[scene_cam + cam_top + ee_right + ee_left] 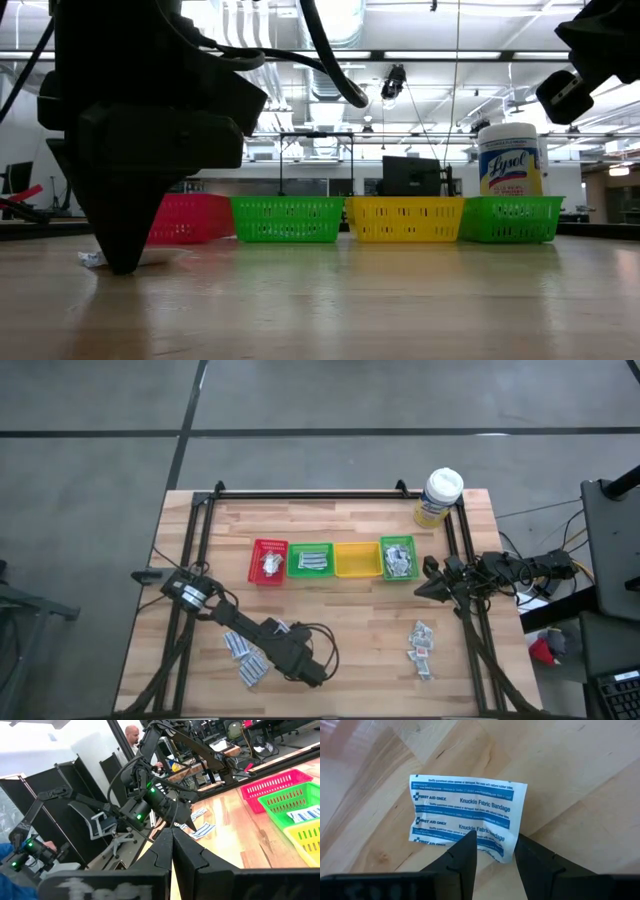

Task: Pick & Place First Aid Supplies
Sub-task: Put the blue bandage into the left green bin

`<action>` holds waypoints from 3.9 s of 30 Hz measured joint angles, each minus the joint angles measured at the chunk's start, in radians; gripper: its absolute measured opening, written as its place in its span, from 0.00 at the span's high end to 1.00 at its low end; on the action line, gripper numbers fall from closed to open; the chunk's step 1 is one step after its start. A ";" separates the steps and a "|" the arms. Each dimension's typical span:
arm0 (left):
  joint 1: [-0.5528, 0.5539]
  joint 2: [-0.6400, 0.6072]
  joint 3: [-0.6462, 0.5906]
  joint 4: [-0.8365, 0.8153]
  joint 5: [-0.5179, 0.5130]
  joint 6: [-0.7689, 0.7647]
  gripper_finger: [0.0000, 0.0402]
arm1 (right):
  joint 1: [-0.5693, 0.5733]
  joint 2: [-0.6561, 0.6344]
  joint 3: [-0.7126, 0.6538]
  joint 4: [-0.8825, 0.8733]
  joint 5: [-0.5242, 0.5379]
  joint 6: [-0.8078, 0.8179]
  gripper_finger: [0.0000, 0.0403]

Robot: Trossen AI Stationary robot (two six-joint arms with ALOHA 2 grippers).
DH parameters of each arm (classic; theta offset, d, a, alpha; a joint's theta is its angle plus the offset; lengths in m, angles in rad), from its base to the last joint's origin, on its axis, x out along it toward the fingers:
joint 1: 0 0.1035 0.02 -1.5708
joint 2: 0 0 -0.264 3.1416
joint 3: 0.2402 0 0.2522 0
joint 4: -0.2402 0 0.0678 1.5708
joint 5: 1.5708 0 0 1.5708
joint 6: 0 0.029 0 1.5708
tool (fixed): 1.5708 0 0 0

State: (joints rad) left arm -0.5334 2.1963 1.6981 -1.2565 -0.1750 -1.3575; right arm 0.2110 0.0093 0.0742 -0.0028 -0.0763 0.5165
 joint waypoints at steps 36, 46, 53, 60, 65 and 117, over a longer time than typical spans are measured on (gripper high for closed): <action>0.028 0.000 -0.001 0.017 -0.008 0.103 0.77 | 0.000 0.000 0.000 0.000 -0.001 0.000 0.98; 0.037 0.003 -0.004 0.008 -0.086 0.103 0.99 | 0.000 0.001 0.000 0.000 -0.002 0.000 0.98; 0.039 -0.001 -0.001 0.006 -0.061 0.130 1.00 | 0.000 0.001 0.000 0.000 -0.002 0.000 0.98; 0.037 -0.038 0.088 0.012 -0.044 0.239 1.00 | 0.000 0.001 0.000 -0.001 -0.002 -0.003 0.98; 0.035 -0.078 0.144 0.081 -0.097 0.348 1.00 | 0.000 0.001 0.000 -0.001 0.000 -0.003 0.98; 0.555 -0.251 0.195 -0.088 -0.463 0.285 1.00 | 0.000 0.000 -0.014 -0.018 -0.001 -0.003 0.98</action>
State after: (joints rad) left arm 0.0213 1.9457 1.8935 -1.3445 -0.6383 -1.0723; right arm 0.2111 0.0093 0.0597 -0.0208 -0.0776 0.5133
